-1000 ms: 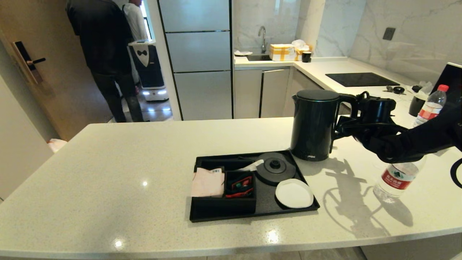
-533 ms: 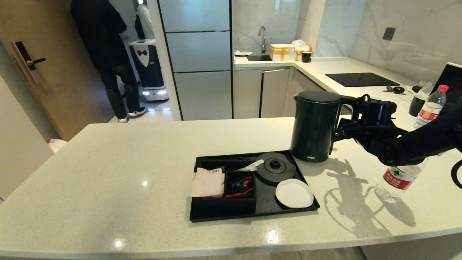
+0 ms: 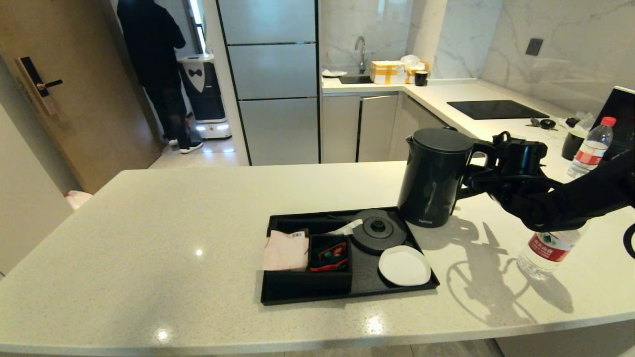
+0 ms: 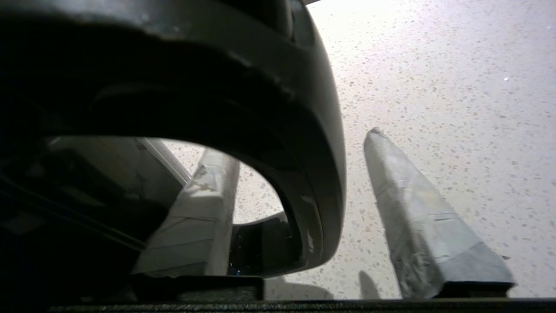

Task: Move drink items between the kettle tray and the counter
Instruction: Place it on the right

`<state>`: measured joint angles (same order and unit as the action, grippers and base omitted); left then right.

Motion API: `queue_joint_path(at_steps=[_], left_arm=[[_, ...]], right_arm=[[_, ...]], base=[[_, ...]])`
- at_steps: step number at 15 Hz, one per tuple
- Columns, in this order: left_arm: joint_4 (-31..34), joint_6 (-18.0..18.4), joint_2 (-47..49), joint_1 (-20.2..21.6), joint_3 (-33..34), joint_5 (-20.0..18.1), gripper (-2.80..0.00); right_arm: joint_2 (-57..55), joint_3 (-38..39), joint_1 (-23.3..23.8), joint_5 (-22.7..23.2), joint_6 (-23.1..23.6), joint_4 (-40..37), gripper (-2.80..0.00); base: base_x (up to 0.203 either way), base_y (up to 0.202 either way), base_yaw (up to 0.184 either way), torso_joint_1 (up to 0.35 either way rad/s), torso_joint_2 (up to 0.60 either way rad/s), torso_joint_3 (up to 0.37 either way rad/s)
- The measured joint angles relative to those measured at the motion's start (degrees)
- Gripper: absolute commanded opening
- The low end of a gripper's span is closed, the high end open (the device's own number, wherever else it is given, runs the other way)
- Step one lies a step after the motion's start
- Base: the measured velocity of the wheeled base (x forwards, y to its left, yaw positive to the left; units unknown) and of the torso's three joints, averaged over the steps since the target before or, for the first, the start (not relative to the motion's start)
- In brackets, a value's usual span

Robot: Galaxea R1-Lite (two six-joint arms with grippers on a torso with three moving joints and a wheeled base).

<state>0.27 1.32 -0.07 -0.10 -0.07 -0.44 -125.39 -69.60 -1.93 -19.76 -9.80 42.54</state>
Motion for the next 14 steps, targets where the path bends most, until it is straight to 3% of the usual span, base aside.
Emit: queue_joint_path(at_steps=[14], left_arm=[[0.0, 0.0, 0.0, 0.0, 0.0, 0.0, -2.80]], right_arm=[[1.6, 3.4, -3.0, -0.1, 0.9, 0.8, 0.00]], base=[[0.000, 0.000, 0.000, 0.000, 0.00, 0.000]])
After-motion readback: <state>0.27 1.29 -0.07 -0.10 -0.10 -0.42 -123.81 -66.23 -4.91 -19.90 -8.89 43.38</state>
